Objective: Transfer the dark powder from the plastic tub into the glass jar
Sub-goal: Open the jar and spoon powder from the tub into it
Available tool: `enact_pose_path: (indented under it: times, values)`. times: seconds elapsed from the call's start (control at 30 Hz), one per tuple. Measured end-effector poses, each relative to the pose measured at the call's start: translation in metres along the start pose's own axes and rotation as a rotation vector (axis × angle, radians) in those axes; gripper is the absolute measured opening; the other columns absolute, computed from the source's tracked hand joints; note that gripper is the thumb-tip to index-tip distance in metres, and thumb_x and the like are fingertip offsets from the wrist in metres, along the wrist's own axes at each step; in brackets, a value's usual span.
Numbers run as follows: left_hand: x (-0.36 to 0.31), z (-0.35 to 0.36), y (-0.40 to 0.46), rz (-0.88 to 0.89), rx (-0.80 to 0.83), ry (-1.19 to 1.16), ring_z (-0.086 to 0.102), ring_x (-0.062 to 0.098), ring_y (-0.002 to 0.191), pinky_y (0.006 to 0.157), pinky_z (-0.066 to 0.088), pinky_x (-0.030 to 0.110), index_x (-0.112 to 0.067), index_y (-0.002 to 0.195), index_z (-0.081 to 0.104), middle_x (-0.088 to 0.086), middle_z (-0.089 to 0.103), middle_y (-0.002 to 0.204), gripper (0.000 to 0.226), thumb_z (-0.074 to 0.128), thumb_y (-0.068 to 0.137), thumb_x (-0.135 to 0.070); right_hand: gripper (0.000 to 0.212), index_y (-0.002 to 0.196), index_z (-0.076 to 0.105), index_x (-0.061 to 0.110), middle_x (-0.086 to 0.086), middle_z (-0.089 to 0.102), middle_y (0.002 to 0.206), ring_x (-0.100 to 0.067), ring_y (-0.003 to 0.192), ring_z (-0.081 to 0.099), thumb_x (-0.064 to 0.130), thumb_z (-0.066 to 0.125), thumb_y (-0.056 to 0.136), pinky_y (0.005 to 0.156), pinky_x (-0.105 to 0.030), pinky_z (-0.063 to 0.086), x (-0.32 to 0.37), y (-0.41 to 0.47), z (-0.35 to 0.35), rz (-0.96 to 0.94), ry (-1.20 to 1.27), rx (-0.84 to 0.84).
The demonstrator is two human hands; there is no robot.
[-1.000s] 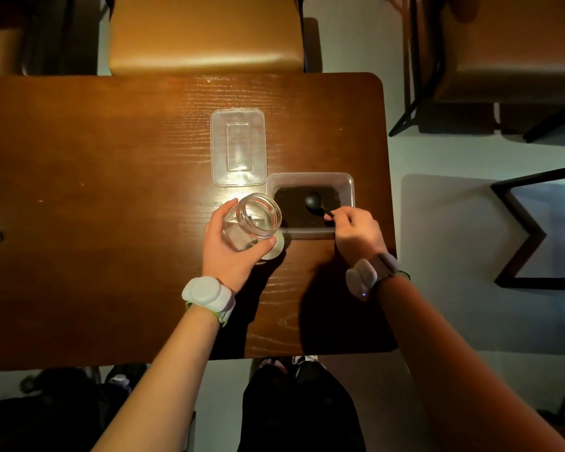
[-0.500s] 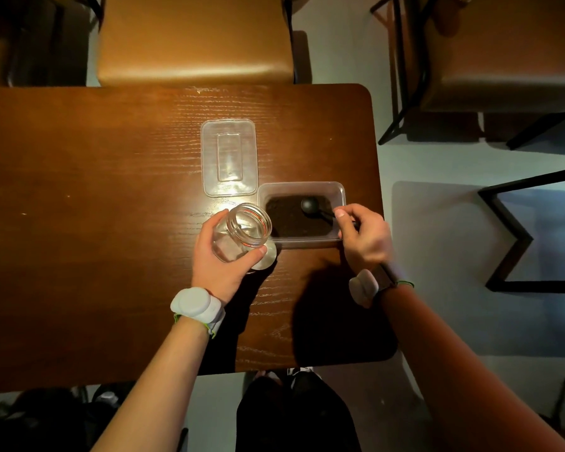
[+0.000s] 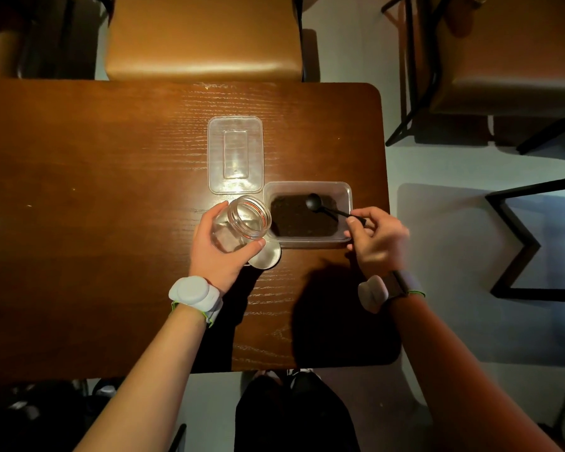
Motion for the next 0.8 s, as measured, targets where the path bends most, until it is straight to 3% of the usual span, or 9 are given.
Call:
enact_pose_path:
  times: [0.07, 0.1, 0.2, 0.33, 0.47, 0.63, 0.8]
  values:
    - [0.001, 0.0, 0.002, 0.0, -0.001, 0.011, 0.057, 0.012, 0.13, 0.104, 0.045, 0.022, -0.032, 0.141, 0.056, -0.008, 0.061, 0.139, 0.087, 0.099, 0.065, -0.028, 0.013, 0.105, 0.079, 0.011, 0.001, 0.075, 0.082, -0.014, 0.061, 0.066, 0.011, 0.071, 0.095, 0.066, -0.004, 0.05, 0.003, -0.001, -0.003, -0.136, -0.139, -0.087]
    - [0.002, 0.0, 0.003, -0.003, 0.001, 0.015, 0.057, 0.012, 0.13, 0.104, 0.045, 0.024, -0.034, 0.14, 0.056, -0.008, 0.061, 0.139, 0.088, 0.098, 0.063, -0.033, 0.014, 0.105, 0.08, 0.009, 0.001, 0.075, 0.083, -0.014, 0.066, 0.065, 0.01, 0.071, 0.095, 0.067, 0.001, 0.043, 0.004, 0.0, -0.004, -0.18, -0.205, -0.093]
    - [0.007, 0.002, 0.003, -0.014, 0.018, 0.039, 0.056, 0.013, 0.13, 0.106, 0.045, 0.026, -0.033, 0.14, 0.057, -0.009, 0.06, 0.137, 0.087, 0.097, 0.063, -0.036, 0.021, 0.111, 0.081, 0.011, -0.004, 0.079, 0.094, -0.018, 0.081, 0.071, 0.016, 0.064, 0.099, 0.071, -0.003, 0.043, 0.001, 0.001, 0.004, -0.136, -0.237, 0.053]
    - [0.012, 0.005, 0.002, -0.023, 0.027, 0.055, 0.056, 0.014, 0.13, 0.109, 0.046, 0.033, -0.034, 0.141, 0.057, -0.008, 0.06, 0.138, 0.089, 0.097, 0.062, -0.039, 0.023, 0.115, 0.079, 0.016, -0.004, 0.08, 0.095, -0.02, 0.089, 0.076, 0.023, 0.064, 0.098, 0.087, -0.033, 0.061, 0.008, -0.003, 0.024, 0.122, -0.057, 0.224]
    - [0.014, 0.005, 0.003, -0.029, 0.027, 0.039, 0.057, 0.014, 0.131, 0.11, 0.046, 0.034, -0.034, 0.141, 0.057, -0.008, 0.061, 0.138, 0.088, 0.097, 0.063, -0.038, 0.017, 0.109, 0.079, 0.014, -0.008, 0.079, 0.078, -0.015, 0.067, 0.075, 0.018, 0.069, 0.096, 0.074, -0.031, 0.065, 0.019, -0.007, 0.036, 0.29, 0.141, 0.241]
    - [0.013, 0.001, 0.003, -0.027, 0.046, 0.028, 0.057, 0.011, 0.131, 0.111, 0.047, 0.034, -0.035, 0.14, 0.057, -0.009, 0.062, 0.139, 0.088, 0.096, 0.062, -0.041, 0.019, 0.109, 0.075, -0.001, -0.017, 0.078, 0.09, -0.022, 0.066, 0.074, 0.014, 0.07, 0.098, 0.071, -0.04, 0.066, 0.02, -0.005, 0.036, 0.406, 0.344, 0.217]
    - [0.005, -0.002, 0.0, -0.004, 0.052, 0.012, 0.058, 0.009, 0.13, 0.107, 0.047, 0.029, -0.038, 0.139, 0.056, -0.011, 0.062, 0.138, 0.087, 0.095, 0.061, -0.044, 0.021, 0.113, 0.069, -0.007, -0.019, 0.076, 0.097, -0.014, 0.065, 0.075, 0.009, 0.066, 0.1, 0.059, -0.025, 0.063, 0.022, -0.007, 0.025, 0.423, 0.433, 0.265]
Point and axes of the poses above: each hand's wrist, its own y-axis towards the middle knuckle, its own z-axis out of the palm, x = y × z, the point moved 1 cm from there along y, towards the middle knuckle
